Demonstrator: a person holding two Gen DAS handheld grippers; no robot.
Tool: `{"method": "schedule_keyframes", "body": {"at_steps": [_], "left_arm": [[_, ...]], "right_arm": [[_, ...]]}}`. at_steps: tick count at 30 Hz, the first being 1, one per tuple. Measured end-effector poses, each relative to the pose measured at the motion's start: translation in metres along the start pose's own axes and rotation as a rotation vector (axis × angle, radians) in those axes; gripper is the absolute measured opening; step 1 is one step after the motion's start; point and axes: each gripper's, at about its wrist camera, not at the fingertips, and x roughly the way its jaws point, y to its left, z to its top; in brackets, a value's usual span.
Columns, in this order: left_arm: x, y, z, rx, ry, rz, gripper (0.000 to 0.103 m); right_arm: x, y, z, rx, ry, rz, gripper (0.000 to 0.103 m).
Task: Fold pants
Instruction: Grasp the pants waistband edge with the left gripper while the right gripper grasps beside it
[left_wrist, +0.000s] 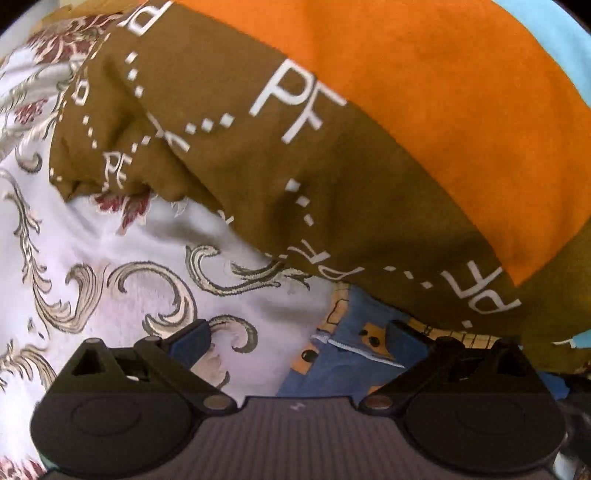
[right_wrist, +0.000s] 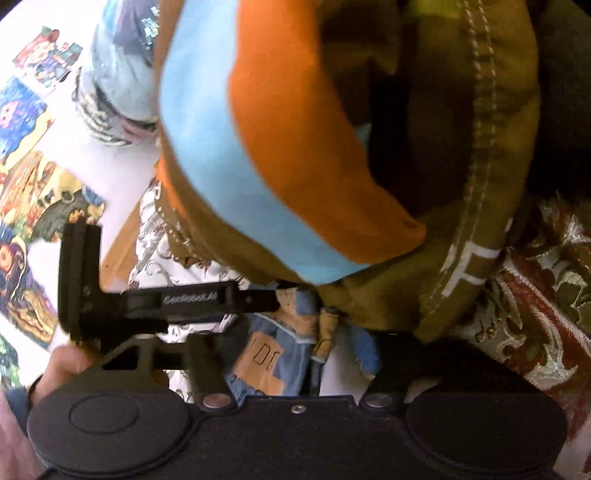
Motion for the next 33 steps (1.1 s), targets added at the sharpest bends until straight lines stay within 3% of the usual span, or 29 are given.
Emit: {"method": "schedule_keyframes", "body": {"at_steps": [1,4,11,16,24,29,33], "left_arm": [[-0.001,0.002,-0.003,-0.006,-0.002,0.000,0.103],[-0.001,0.001,-0.006,-0.012,0.001,0.014,0.103],[-0.006,-0.003,0.011,-0.067,0.074,0.033,0.103],[-0.031,0.009,0.018,-0.158,0.113,0.020,0.103],[-0.062,0.022,0.023,-0.314,0.199,-0.141,0.103],[-0.062,0.010,0.025,-0.324,0.236,-0.156,0.103],[-0.046,0.000,0.031,-0.275,0.268,-0.140,0.103]], "right_arm": [[0.000,-0.002,0.001,0.010,0.001,-0.007,0.025],[0.000,-0.005,0.001,0.016,0.004,-0.020,0.016],[-0.004,0.009,-0.003,-0.075,-0.013,-0.027,0.015],[-0.012,0.032,-0.012,-0.234,-0.047,-0.018,0.015],[-0.016,0.077,-0.039,-0.575,-0.042,-0.017,0.015],[-0.009,0.096,-0.054,-0.750,0.016,-0.012,0.014],[-0.007,0.108,-0.067,-0.855,0.058,0.004,0.014]]}}
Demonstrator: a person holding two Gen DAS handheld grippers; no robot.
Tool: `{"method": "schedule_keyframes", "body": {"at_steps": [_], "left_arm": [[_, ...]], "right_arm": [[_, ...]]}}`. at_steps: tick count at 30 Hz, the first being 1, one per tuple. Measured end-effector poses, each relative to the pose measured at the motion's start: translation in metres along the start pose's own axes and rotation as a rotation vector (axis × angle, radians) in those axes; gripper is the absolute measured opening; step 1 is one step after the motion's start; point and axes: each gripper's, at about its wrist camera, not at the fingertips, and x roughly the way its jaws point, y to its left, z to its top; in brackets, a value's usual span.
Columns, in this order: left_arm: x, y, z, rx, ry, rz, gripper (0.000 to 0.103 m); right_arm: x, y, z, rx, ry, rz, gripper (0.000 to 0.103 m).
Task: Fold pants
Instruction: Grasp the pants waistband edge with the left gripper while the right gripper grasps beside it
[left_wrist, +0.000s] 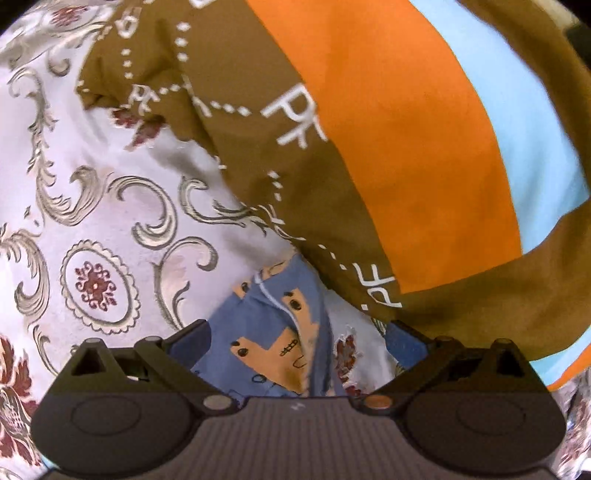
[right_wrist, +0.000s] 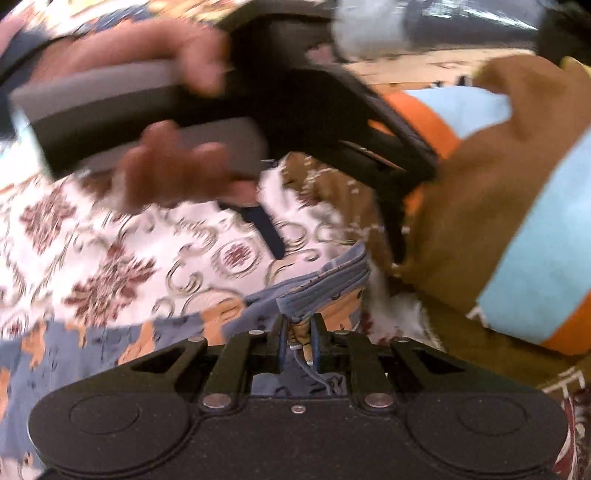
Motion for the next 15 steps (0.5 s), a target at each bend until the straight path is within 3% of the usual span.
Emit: {"method": "schedule_keyframes", "body": {"at_steps": [4,10,13,15], "left_arm": [[0.009,-0.009,0.004,0.034,0.018,0.054,0.098],[0.004,-0.006,0.011,-0.038,0.008,0.082,0.088],[0.002,-0.002,0.013,-0.066,0.017,0.094,0.074],[0.002,0.002,0.014,-0.087,0.015,0.098,0.053]], "right_arm": [[-0.001,0.011,-0.003,-0.058,0.023,0.022,0.013],[0.004,0.019,-0.004,-0.090,0.051,0.043,0.011],[0.002,0.019,-0.005,-0.094,0.053,0.045,0.011],[0.001,0.018,-0.005,-0.093,0.055,0.045,0.011]]}}
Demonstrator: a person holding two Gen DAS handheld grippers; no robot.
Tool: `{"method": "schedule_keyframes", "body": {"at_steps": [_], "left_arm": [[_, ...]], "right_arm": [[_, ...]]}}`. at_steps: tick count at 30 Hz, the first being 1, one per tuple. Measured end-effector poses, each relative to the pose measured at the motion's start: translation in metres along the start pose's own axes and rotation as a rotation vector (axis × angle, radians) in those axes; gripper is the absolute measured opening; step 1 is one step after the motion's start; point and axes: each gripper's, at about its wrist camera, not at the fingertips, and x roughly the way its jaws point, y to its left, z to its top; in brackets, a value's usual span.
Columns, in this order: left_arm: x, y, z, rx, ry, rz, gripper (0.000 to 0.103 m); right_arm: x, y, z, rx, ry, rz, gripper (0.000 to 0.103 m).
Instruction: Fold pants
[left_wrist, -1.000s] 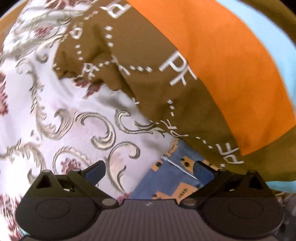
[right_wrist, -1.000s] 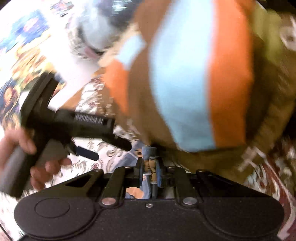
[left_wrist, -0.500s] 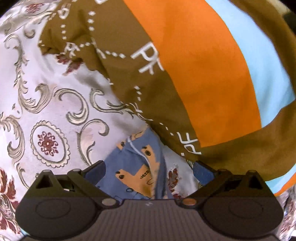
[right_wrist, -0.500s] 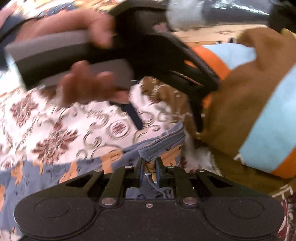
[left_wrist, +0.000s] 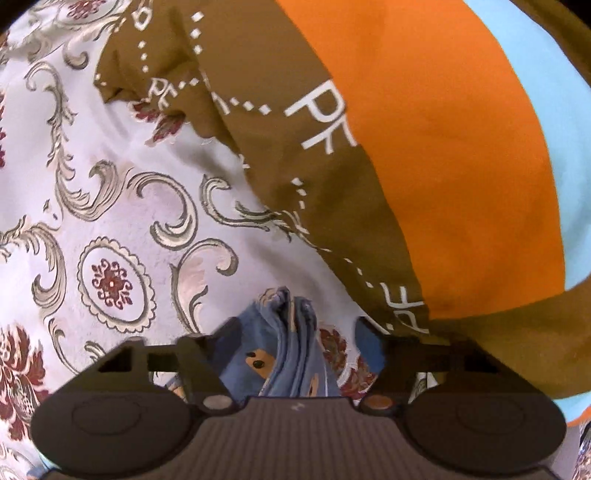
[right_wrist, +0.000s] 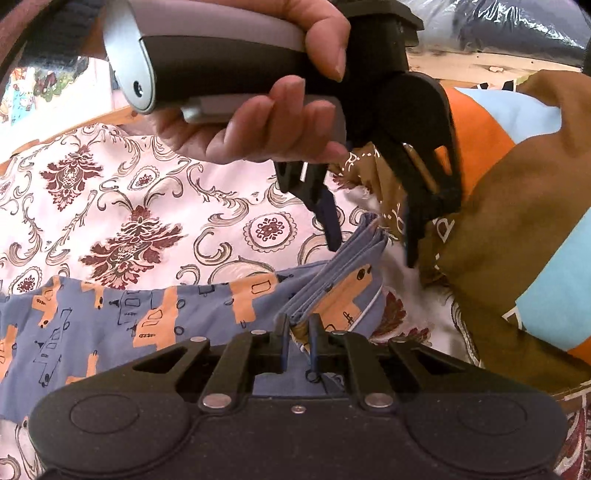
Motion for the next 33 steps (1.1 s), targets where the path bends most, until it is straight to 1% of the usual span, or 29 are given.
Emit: {"method": "schedule_keyframes", "body": {"at_steps": [1,2,3,4,6,9,12,13,14,15,17,19,21,25,26,28,30,32,33], "left_arm": [[0.000,0.001,0.000,-0.008,0.001,0.001,0.047],[0.000,0.005,0.001,-0.015,0.004,0.005,0.038],[0.000,0.008,0.001,-0.023,0.002,0.010,0.033],[-0.001,0.011,0.001,-0.032,-0.004,0.010,0.031],[-0.003,0.019,-0.001,-0.057,-0.015,-0.008,0.023],[-0.009,0.030,-0.003,-0.092,-0.020,-0.035,0.019],[-0.013,0.037,-0.003,-0.120,-0.018,-0.040,0.018],[-0.011,0.037,-0.003,-0.132,-0.017,-0.042,0.018],[-0.008,0.038,-0.004,-0.139,-0.015,-0.042,0.018],[-0.008,0.039,-0.004,-0.141,-0.015,-0.040,0.018],[-0.007,0.036,-0.005,-0.140,-0.013,-0.037,0.018],[-0.009,0.036,-0.003,-0.135,-0.012,-0.037,0.018],[-0.010,0.034,-0.001,-0.133,-0.010,-0.037,0.018],[-0.011,0.034,-0.001,-0.141,-0.010,-0.045,0.018],[-0.004,0.035,-0.002,-0.143,-0.011,-0.047,0.018],[-0.003,0.038,-0.003,-0.147,-0.015,-0.054,0.018],[-0.002,0.040,-0.004,-0.151,-0.015,-0.062,0.018],[-0.002,0.043,-0.004,-0.158,-0.014,-0.071,0.018],[-0.002,0.044,-0.004,-0.161,-0.012,-0.075,0.018]], "right_arm": [[-0.001,0.000,0.000,0.000,0.000,-0.001,0.011],[-0.001,0.000,0.000,-0.002,-0.002,-0.003,0.011],[-0.001,0.000,0.000,-0.004,-0.004,-0.004,0.011],[-0.002,0.000,0.000,-0.006,-0.006,-0.005,0.010],[-0.003,0.001,0.000,-0.008,-0.009,-0.006,0.010],[-0.005,0.002,-0.001,-0.017,-0.014,-0.010,0.009],[-0.006,0.005,-0.002,-0.044,-0.017,-0.031,0.011],[-0.006,0.006,-0.002,-0.056,-0.019,-0.049,0.019],[-0.005,0.009,-0.003,-0.075,-0.021,-0.070,0.024],[-0.004,0.010,-0.004,-0.095,-0.020,-0.086,0.032],[-0.002,0.011,-0.005,-0.116,-0.014,-0.091,0.034],[0.000,0.015,-0.007,-0.148,-0.010,-0.100,0.040],[0.005,0.021,-0.010,-0.203,-0.003,-0.115,0.044],[0.013,0.035,-0.016,-0.312,0.003,-0.143,0.043],[0.015,0.038,-0.017,-0.339,0.001,-0.154,0.043],[0.019,0.043,-0.020,-0.394,0.002,-0.175,0.043],[0.021,0.045,-0.023,-0.428,0.005,-0.186,0.042],[0.024,0.047,-0.025,-0.457,0.007,-0.204,0.039],[0.025,0.049,-0.026,-0.471,0.005,-0.212,0.034]]}}
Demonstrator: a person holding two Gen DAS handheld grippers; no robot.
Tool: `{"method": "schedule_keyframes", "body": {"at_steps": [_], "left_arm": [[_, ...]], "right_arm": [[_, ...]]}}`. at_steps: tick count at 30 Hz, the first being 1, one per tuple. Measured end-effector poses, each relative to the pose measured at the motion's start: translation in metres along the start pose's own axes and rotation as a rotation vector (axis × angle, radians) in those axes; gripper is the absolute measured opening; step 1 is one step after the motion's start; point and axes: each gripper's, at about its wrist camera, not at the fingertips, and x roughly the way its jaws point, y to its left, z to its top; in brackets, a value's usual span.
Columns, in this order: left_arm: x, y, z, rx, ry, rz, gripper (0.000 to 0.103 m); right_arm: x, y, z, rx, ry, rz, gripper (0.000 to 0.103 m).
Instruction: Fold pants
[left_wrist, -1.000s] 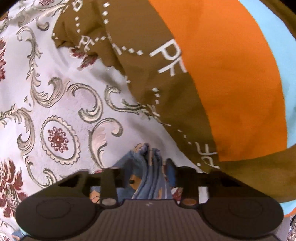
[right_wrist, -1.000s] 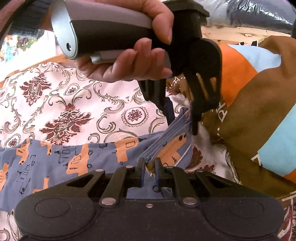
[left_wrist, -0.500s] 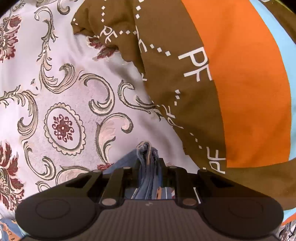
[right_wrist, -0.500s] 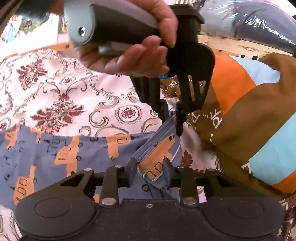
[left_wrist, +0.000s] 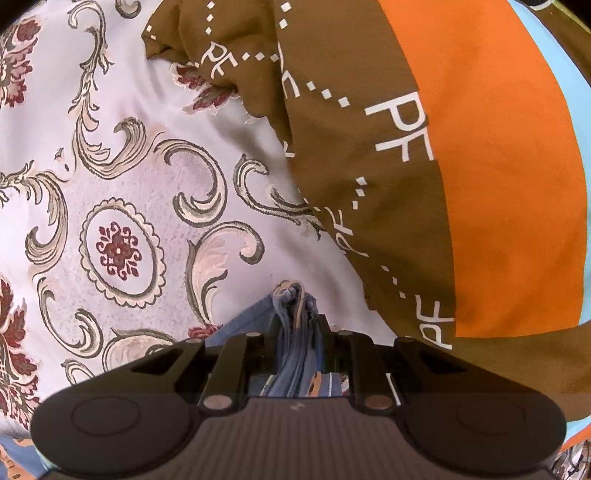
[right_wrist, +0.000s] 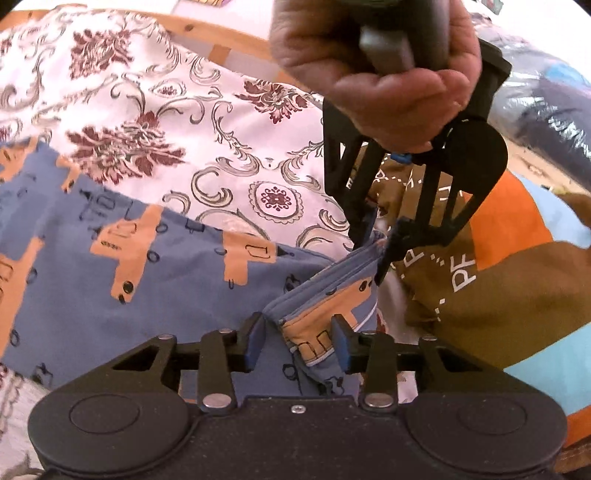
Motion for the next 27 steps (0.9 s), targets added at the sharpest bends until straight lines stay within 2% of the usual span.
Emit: {"method": "schedule_keyframes", "body": {"at_steps": [4,8,20,27], "left_arm": [[0.000,0.000,0.001,-0.010,0.002,-0.009,0.017],[0.003,0.003,0.000,-0.014,-0.005,-0.015,0.017],[-0.023,0.025,-0.018,-0.075,-0.042,-0.039,0.015],[-0.044,0.052,-0.044,-0.135,-0.075,-0.072,0.015]], "right_arm": [[0.000,0.000,0.000,-0.008,-0.005,-0.001,0.021],[-0.008,-0.008,0.003,0.035,-0.028,0.016,0.014],[-0.032,-0.014,0.004,0.066,-0.087,0.053,0.010],[-0.052,-0.016,0.001,0.062,-0.119,0.097,0.009]]}}
